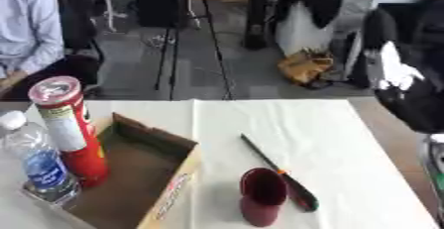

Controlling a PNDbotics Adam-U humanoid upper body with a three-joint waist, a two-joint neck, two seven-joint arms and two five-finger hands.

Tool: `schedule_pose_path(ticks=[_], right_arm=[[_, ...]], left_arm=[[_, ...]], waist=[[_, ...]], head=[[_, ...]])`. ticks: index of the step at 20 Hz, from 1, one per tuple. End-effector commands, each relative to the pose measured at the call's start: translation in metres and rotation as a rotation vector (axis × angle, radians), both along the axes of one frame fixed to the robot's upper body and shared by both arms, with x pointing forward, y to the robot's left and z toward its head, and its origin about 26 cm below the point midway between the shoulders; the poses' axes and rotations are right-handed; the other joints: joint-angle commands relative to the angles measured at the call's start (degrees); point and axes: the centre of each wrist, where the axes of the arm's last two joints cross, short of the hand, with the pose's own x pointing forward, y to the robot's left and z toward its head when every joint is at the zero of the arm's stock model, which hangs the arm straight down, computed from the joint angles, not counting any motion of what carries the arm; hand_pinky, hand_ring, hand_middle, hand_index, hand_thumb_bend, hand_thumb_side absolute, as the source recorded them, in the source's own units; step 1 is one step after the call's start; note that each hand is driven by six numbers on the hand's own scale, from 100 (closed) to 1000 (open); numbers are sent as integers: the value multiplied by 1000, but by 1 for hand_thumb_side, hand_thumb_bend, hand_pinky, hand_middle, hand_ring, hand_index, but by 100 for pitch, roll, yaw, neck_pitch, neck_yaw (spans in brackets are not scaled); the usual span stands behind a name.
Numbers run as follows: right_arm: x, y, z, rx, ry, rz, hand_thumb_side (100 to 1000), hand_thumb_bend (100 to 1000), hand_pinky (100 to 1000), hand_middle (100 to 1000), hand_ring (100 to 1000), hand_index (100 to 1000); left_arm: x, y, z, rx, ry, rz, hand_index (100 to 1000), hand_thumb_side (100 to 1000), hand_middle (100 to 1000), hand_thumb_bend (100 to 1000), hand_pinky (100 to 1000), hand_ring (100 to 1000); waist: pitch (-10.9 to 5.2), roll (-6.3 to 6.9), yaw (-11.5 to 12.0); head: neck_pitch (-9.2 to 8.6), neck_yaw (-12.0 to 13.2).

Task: Pick up objects on the table and place them in the box.

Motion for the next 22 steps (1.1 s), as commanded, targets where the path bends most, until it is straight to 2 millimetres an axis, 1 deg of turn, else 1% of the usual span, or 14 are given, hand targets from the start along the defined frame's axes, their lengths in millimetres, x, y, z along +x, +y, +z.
schedule_pose_path(ticks=[1,5,8,12,14,15,16,17,18,19,20,21,22], right_arm=[[-9,8,20,-193,135,-15,1000,488,917,952,940,1000],[-7,22,36,-403,289,-4,1000,509,912,972,950,1000],[-1,32,45,-552,391,-7,1000,504,909,976,948,1000],[7,41,53,-673,482,-16,1000,511,902,983,947,1000],[12,44,54,-705,525,-14,1000,588,898,990,959,1000],[16,46,54,-719,554,-11,1000,588,898,990,959,1000],[19,48,53,-736,589,-5,998,712,905,1000,977,1000],[23,49,53,-752,624,4,998,712,905,1000,977,1000],[26,50,52,-771,665,14,935,762,922,1000,998,1000],[28,50,52,-784,696,22,935,762,922,1000,998,1000],[30,50,53,-794,723,26,900,770,927,1000,1000,1000],[31,50,54,-801,744,30,900,770,932,1000,1000,1000],[33,50,53,-809,772,37,857,783,932,1000,1000,1000]], left_arm=[[-3,1,6,29,-13,-7,855,991,898,100,945,854],[-3,2,4,40,-2,-8,850,990,892,100,945,853],[-3,2,4,49,5,-9,847,988,889,100,945,853],[-3,2,3,54,11,-11,846,988,887,100,945,853],[-4,2,2,57,14,-11,842,988,883,100,946,853],[-4,2,2,59,16,-11,842,988,883,100,946,853],[-4,2,2,61,17,-12,840,986,881,100,946,852],[-4,3,2,63,18,-12,840,986,881,100,946,852],[-4,3,2,65,19,-12,839,986,879,100,946,852],[-4,3,2,66,19,-12,839,986,879,100,946,852],[-4,3,2,66,20,-12,839,986,878,100,946,852],[-4,3,2,67,21,-12,839,986,878,100,946,852],[-4,3,2,68,22,-12,838,985,877,100,946,851]], waist=[[-145,-35,3],[-194,-93,20],[-219,-139,29],[-235,-176,43],[-240,-196,57],[-242,-204,61],[-245,-214,67],[-247,-220,69],[-249,-228,73],[-251,-231,73],[-253,-234,73],[-253,-235,72],[-255,-238,72]], head=[[47,-45],[52,-64],[56,-87],[53,-107],[43,-119],[38,-122],[32,-119],[30,-116],[30,-112],[31,-109],[32,-105],[32,-103],[34,-103]])
